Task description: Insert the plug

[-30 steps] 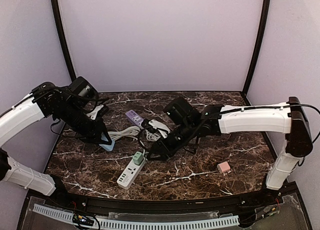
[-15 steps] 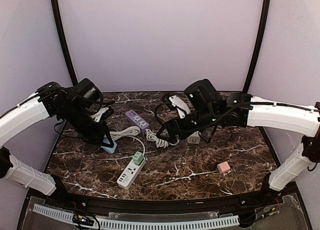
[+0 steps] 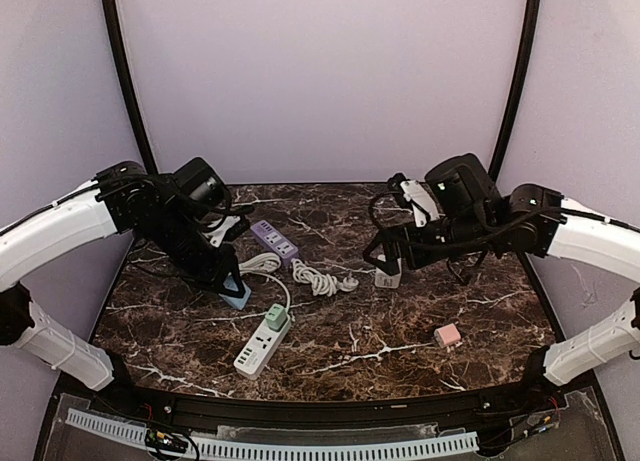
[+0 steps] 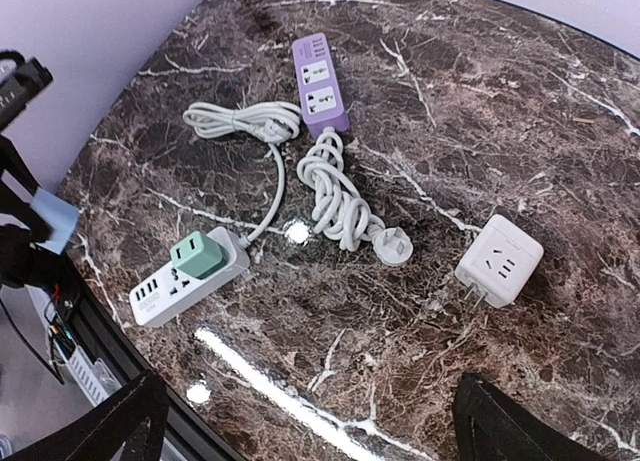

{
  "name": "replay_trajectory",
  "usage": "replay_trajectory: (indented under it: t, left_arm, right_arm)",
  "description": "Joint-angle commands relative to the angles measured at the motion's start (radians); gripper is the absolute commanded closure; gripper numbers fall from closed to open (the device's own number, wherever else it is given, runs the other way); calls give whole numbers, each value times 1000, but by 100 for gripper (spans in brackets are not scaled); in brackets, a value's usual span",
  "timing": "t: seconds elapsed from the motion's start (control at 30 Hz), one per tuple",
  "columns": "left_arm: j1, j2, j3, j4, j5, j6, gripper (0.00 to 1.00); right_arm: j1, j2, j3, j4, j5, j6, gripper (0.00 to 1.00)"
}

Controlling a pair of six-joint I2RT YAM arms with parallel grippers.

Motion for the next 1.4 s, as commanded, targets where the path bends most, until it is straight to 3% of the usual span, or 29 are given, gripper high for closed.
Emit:
replay_trajectory:
  t: [0.0,0.17,0.5,0.87,1.37]
  left_arm:
    - [-61,9,17,10,-46,-20,99]
    - [-96,11,-57,75,-44,-20,99]
    - [-98,50,-133,82,-45,42,99]
    - [-98,98,-204,219,-7,-16,99]
    - [-98,292,-99,178,-45,-5,99]
  right_arm:
    - [-19,-63,-24,32,2,53,1]
    - [-25,-38,36,-43,30,55,1]
    - [-27,-18,70,-99,73,235,1]
    - [-44,36,73,-166,20,92,1]
    - [-62,62,110,-203,39,-39,1]
